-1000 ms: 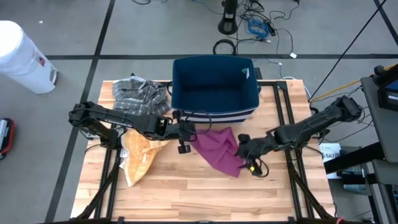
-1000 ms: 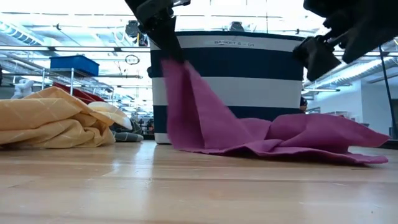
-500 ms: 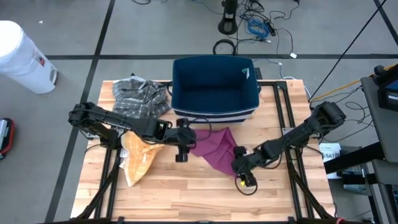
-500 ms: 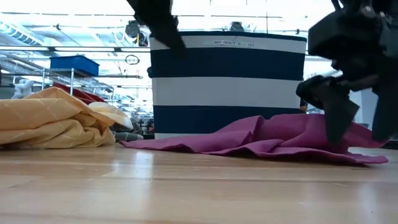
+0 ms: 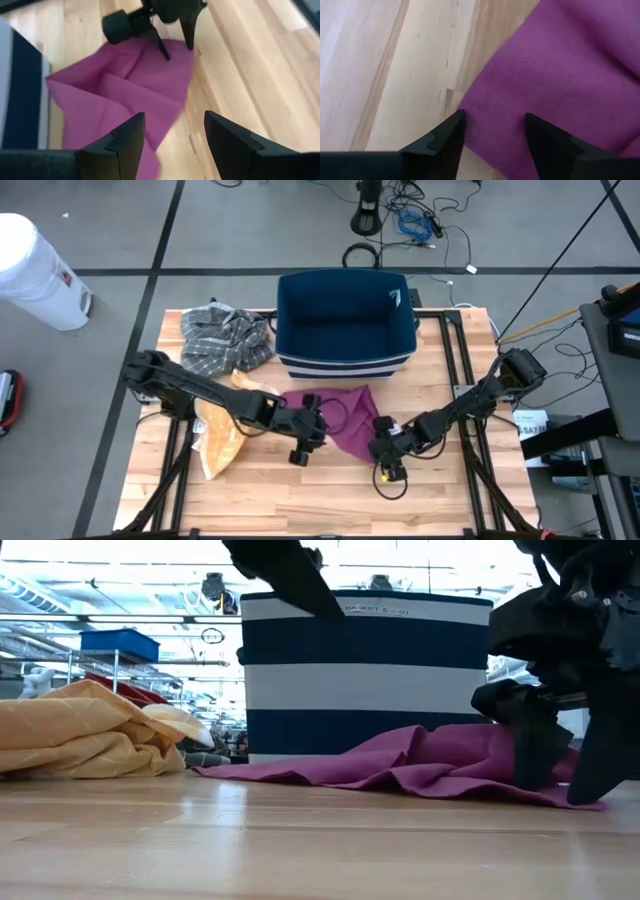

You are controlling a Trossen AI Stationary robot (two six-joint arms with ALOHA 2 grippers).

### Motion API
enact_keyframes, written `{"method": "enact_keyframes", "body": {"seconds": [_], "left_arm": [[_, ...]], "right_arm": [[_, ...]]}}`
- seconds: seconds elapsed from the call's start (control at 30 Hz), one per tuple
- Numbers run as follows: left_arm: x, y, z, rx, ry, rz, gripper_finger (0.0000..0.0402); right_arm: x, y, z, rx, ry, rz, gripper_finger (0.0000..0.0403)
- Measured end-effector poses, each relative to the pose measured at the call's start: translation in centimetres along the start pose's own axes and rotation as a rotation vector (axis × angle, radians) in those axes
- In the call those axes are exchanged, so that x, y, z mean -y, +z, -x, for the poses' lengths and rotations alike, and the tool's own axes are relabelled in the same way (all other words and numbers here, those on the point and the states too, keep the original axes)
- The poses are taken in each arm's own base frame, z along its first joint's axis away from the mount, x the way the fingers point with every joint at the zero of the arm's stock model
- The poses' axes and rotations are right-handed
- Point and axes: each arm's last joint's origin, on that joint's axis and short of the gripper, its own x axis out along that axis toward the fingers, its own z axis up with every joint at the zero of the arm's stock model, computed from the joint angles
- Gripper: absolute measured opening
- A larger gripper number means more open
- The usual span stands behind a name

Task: Fold towel
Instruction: Fold the purple towel

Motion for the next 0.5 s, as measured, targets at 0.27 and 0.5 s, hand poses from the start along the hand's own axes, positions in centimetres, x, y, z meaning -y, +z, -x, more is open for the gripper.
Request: {"method": "enact_keyframes", "body": {"seconds": [0.27,0.5], "left_arm": [[0.8,0.0,-3.9,0.077,-0.040,-0.094,0.0211],[2.0,-0.5,-7.3,0.148,-0.123,-0.138,0.0211]], "right_arm": [[-0.1,0.5,0.2,0.062,0.020,0.051,0.0015],[0.3,1.9,2.7,0.209,0.020,0.029,0.0003]]}}
